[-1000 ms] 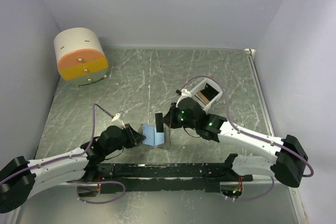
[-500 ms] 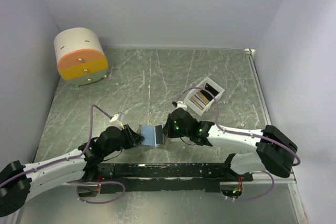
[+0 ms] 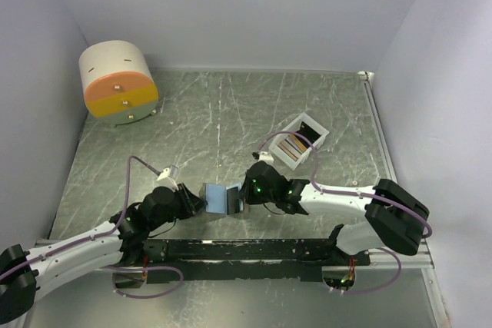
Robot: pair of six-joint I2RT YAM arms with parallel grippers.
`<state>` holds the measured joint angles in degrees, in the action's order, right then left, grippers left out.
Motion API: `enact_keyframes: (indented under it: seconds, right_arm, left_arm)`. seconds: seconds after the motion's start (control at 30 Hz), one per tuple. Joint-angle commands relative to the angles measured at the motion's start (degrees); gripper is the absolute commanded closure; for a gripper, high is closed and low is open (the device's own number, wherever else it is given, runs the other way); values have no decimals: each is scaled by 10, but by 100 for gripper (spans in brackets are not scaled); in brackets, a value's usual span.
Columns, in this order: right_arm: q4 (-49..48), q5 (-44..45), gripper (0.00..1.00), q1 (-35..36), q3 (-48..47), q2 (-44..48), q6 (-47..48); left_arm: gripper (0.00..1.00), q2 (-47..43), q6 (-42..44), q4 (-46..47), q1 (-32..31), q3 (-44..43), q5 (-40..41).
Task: Put the credit cards into the card holder
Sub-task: Insert the credit card into the card holder.
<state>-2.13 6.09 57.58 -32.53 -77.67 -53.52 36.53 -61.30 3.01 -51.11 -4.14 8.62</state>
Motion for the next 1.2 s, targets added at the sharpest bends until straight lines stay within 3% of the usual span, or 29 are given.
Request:
enact_keyframes:
  seconds: [0.0, 0.2, 0.47, 1.17]
  right_arm:
    - [8, 32, 100, -4, 2, -7, 15]
    - [1, 19, 100, -13, 12, 9, 20]
    - [-47, -17, 100, -14, 17, 27, 1]
    - [-117, -19, 100, -19, 20, -12, -10]
  left_arm:
    - [73, -4, 9, -20, -2, -11, 16]
    - [87, 6, 10, -6, -3, -4, 10]
    - [93, 11, 5, 12, -2, 7, 9]
    - [93, 21, -1, 29, -3, 23, 4]
